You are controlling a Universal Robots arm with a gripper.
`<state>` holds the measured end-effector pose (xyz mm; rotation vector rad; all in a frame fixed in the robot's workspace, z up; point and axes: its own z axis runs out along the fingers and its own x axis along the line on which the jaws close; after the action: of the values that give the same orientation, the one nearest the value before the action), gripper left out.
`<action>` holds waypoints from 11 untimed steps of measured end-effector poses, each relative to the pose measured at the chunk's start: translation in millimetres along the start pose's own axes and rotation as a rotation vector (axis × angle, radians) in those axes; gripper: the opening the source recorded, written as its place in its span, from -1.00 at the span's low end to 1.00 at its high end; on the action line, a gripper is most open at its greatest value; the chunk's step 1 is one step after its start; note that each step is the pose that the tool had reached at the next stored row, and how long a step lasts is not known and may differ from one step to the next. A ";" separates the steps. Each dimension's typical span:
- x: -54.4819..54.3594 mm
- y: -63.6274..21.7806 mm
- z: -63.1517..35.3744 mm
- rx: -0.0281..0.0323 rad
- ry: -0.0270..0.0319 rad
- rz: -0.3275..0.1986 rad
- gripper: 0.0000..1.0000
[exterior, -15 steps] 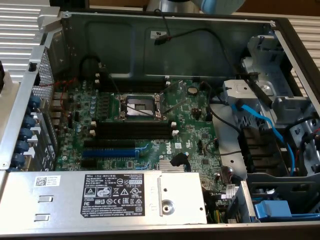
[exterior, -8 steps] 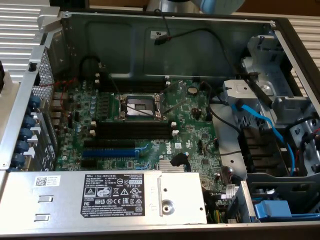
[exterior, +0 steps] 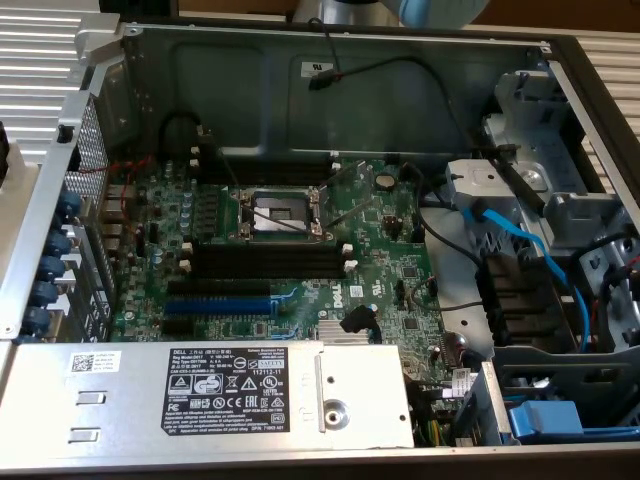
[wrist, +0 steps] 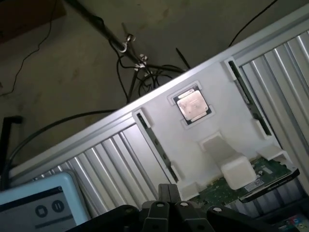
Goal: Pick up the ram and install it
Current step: 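Pick up the ram and move it above insertion slot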
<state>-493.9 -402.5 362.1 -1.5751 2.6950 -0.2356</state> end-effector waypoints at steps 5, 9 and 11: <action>8.7 14.1 0.1 0.0154 -0.0146 0.001 -0.79; 10.0 16.5 1.1 0.0182 -0.0216 -0.047 -0.79; 9.9 16.5 1.0 0.0149 -0.0235 -0.071 -0.79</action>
<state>-513.0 -403.3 359.6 -1.6607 2.6165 -0.2360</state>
